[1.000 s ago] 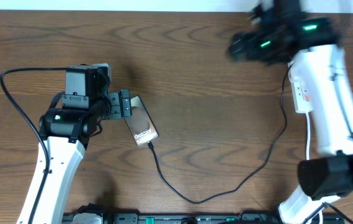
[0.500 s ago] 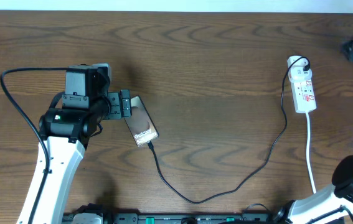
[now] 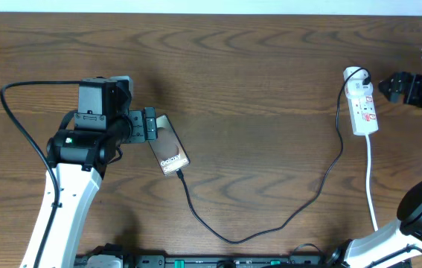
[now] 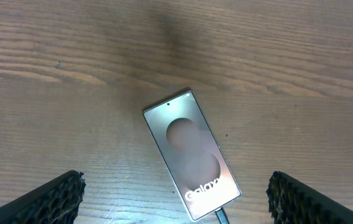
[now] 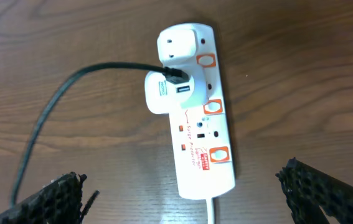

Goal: Plug charger to phone and switch on socket
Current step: 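Press the power strip switch beside the charger with the right gripper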

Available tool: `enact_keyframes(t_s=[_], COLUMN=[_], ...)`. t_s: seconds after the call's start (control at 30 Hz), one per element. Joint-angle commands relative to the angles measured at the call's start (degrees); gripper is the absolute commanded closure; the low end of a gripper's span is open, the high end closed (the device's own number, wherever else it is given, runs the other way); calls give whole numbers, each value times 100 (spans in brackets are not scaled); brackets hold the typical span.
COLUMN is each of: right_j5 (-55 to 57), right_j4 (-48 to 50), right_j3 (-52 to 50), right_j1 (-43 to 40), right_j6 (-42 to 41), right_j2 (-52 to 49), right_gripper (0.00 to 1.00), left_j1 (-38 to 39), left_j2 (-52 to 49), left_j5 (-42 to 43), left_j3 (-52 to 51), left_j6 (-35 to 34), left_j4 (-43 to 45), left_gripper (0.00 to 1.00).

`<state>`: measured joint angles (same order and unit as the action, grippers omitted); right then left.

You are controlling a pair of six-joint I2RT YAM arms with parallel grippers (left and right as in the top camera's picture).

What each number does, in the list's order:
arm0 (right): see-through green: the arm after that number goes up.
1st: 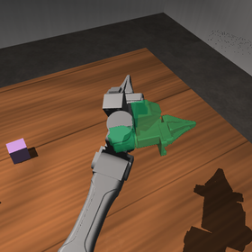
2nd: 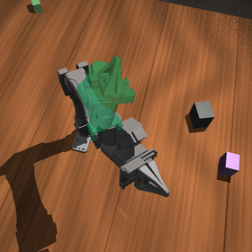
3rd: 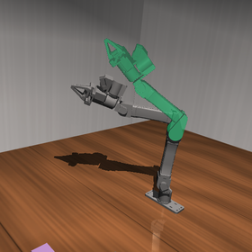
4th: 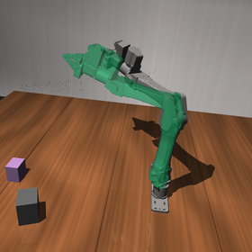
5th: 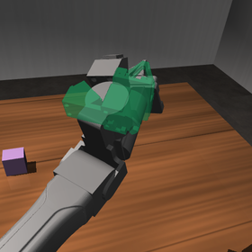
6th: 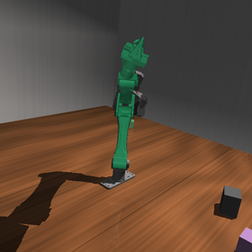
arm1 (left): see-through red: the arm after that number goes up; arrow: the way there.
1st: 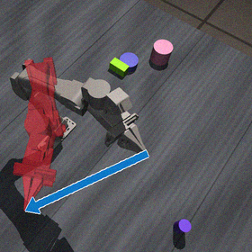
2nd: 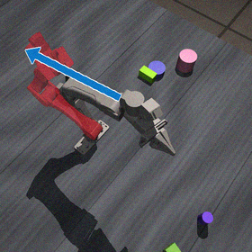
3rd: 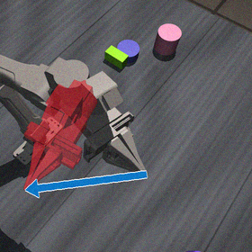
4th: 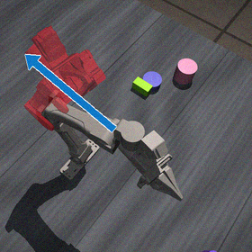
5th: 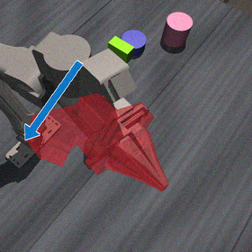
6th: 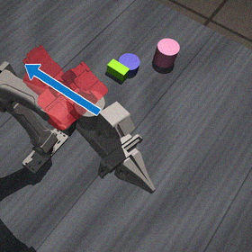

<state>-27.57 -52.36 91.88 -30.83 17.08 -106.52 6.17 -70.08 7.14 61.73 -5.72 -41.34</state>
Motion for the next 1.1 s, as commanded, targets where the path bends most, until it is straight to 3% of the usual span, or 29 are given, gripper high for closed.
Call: enact_keyframes(t_s=[0.0,0.33,1.07], right_j5=[-153,-149,-155], right_j4=[157,413,1102], right_j3=[-227,-232,-234], right_j1=[142,400,546], right_j6=[-83,-186,-479], right_j2=[-149,-872,-1027], right_gripper=[1,1,1], left_j1=[7,7,7], left_j2=[0,0,0], left_j5=[-76,-76,-76], left_j3=[57,52,52], left_j6=[76,76,76], left_j4=[-2,-4,-4], left_gripper=[6,6,6])
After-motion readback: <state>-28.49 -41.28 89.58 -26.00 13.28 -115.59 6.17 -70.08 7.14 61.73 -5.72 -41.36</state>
